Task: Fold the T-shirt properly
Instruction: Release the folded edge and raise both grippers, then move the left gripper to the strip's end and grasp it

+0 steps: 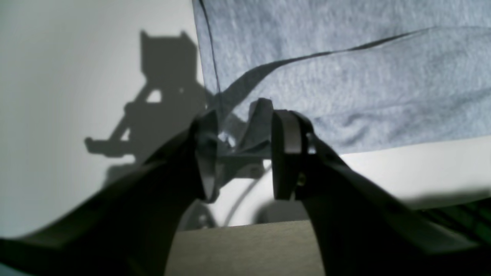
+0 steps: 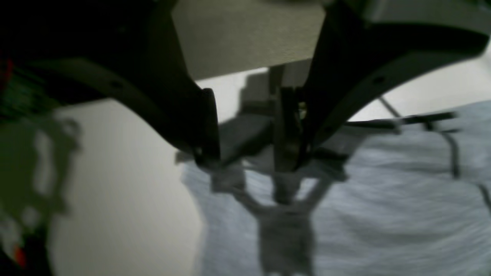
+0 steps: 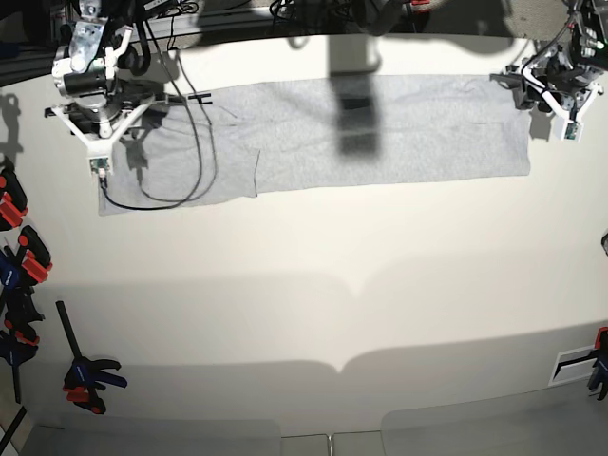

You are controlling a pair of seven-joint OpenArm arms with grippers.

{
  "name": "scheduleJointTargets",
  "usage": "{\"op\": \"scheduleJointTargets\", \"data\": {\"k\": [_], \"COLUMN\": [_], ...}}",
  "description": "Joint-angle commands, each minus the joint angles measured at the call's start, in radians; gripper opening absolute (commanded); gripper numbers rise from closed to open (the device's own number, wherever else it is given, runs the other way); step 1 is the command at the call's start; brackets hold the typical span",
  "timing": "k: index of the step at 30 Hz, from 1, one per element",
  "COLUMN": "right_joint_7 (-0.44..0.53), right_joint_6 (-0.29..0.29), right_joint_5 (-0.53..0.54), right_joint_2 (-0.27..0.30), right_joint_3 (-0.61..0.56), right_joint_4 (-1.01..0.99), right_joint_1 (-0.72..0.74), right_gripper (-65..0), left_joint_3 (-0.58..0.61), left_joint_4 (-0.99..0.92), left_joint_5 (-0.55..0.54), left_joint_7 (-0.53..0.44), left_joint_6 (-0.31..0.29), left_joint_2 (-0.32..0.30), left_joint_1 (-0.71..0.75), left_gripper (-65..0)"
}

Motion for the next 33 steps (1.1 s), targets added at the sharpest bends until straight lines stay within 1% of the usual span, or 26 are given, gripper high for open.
{"op": "scheduleJointTargets", "data": {"k": [1,3,5,7,9,11,12,13,15,16,17,21,23,26,28,30,33], "right_joint_7": [0.013,0.013,0.029,0.069,0.147,0.246,0.267,0.276,0.296,0.318,0.338,0.409,0.419,0.419,0.422,0.432,0.443], "right_joint_6": [-0.022,-0.06,-0.093,-0.111,-0.116,-0.115,-0.106,-0.09,-0.071,-0.063,-0.052,-0.003,0.021,0.032,0.031,0.031,0.031], "right_joint_5": [-0.03,-0.09,-0.129,-0.132,-0.089,0.03,0.102,0.159,0.223,0.233,0.236,0.236,0.234,0.202,0.16,0.146,0.146], "right_joint_2": [0.008,0.008,0.009,0.008,0.008,0.008,0.008,0.008,0.008,0.008,0.008,0.005,0.005,0.005,0.006,0.006,0.02], "right_joint_3": [0.005,0.005,0.005,0.005,0.005,0.004,0.004,0.004,0.004,0.004,0.004,0.004,0.004,0.004,0.005,0.005,0.005], "right_joint_4": [0.029,0.054,0.098,0.151,0.197,0.199,0.185,0.164,0.099,0.06,0.017,-0.142,-0.211,-0.286,-0.315,-0.32,-0.32], "right_joint_1": [0.005,0.005,0.005,0.006,0.005,0.005,0.005,0.005,0.005,0.005,0.005,0.006,0.008,0.007,0.008,0.008,0.012], "right_gripper": [-42.3,-42.3,-42.3,-42.3,-42.3,-42.3,-42.4,-42.4,-42.4,-42.4,-42.4,-42.5,-42.5,-42.5,-42.5,-42.5,-42.5], "left_joint_3": [-0.011,-0.011,-0.011,-0.011,-0.011,-0.01,-0.009,-0.003,0.013,0.02,0.03,0.066,0.069,0.069,0.069,0.069,0.069], "left_joint_4": [0.014,0.021,0.053,0.111,0.179,0.215,0.216,0.213,0.195,0.176,0.152,0.011,-0.066,-0.164,-0.212,-0.258,-0.321], "left_joint_5": [0.023,0.067,0.072,0.072,0.048,-0.035,-0.086,-0.115,-0.112,-0.113,-0.113,-0.113,-0.112,-0.104,-0.043,0.03,0.073], "left_joint_7": [-0.021,-0.037,-0.037,-0.043,-0.087,-0.172,-0.205,-0.222,-0.223,-0.227,-0.235,-0.253,-0.252,-0.236,-0.229,-0.23,-0.242], "left_joint_6": [0.004,0.006,0.04,0.056,0.06,0.059,0.056,0.049,0.016,-0.003,-0.023,-0.064,-0.079,-0.08,-0.08,-0.08,-0.079], "left_joint_2": [-0.018,-0.023,-0.033,-0.033,-0.029,-0.021,-0.016,-0.005,0.026,0.041,0.054,0.092,0.109,0.111,0.111,0.111,0.11], "left_joint_1": [-0.003,-0.006,-0.005,-0.005,-0.005,-0.005,-0.006,-0.009,-0.021,-0.023,-0.025,-0.047,-0.075,-0.102,-0.101,-0.098,-0.1], "left_gripper": [-43.2,-43.2,-43.2,-43.2,-43.2,-43.2,-43.2,-43.2,-43.2,-43.2,-43.2,-43.2,-43.2,-43.2,-43.2,-43.2,-43.2]}}
